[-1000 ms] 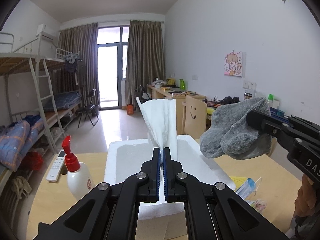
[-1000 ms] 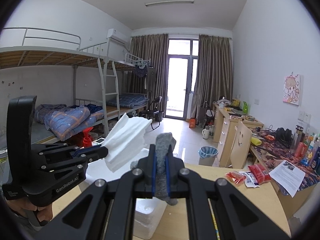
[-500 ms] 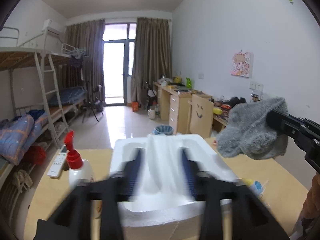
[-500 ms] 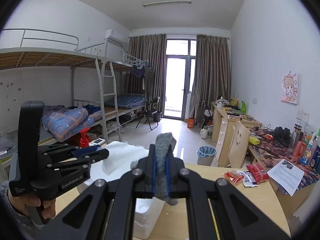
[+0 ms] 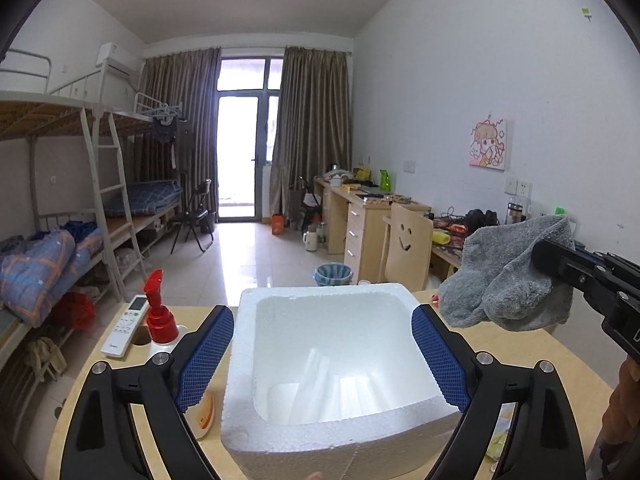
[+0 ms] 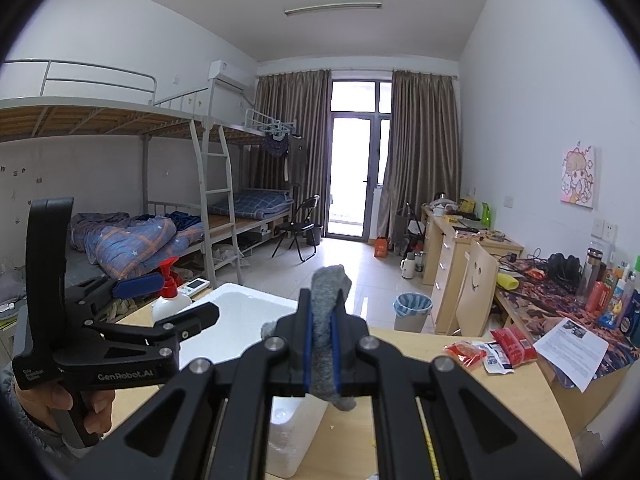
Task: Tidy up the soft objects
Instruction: 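Lower the grey sock into the box and open the right gripper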
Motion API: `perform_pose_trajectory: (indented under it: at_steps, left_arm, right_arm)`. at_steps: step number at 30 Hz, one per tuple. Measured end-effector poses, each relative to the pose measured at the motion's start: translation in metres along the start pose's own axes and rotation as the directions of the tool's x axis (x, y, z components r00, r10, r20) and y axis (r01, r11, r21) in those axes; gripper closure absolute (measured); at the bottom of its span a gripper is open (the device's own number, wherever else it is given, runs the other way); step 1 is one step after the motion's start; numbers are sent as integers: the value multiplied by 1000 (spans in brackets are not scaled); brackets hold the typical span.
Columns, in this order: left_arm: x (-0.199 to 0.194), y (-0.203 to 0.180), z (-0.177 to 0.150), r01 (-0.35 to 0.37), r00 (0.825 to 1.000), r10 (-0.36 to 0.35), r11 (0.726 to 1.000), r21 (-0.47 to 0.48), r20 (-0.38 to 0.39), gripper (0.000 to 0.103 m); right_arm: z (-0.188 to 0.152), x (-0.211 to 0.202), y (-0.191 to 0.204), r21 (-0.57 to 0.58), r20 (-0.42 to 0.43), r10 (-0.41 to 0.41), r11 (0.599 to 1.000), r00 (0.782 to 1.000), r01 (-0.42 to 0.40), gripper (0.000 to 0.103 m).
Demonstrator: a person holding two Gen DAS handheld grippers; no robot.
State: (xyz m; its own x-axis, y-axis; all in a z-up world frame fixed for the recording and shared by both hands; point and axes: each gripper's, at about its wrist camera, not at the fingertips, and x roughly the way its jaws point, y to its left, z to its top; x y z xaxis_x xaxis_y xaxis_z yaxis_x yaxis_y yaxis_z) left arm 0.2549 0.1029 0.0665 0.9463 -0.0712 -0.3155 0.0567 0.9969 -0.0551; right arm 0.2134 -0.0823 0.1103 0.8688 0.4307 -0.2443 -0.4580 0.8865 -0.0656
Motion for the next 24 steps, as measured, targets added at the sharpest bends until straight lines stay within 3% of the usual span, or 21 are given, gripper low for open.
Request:
perform_pose_trajectory:
  at_steps: [12,24]
  left_arm:
    - [-15,10,-1,-42,999,42,999,-13,23,12]
    - [-57,40,-5,-157,985,158,987,-30,67,12]
  right_arm:
    - [1,6,11,-16,-2,37,999,999,-37,93]
    - [5,28,49,-32,-17,146,989,989,-146,93]
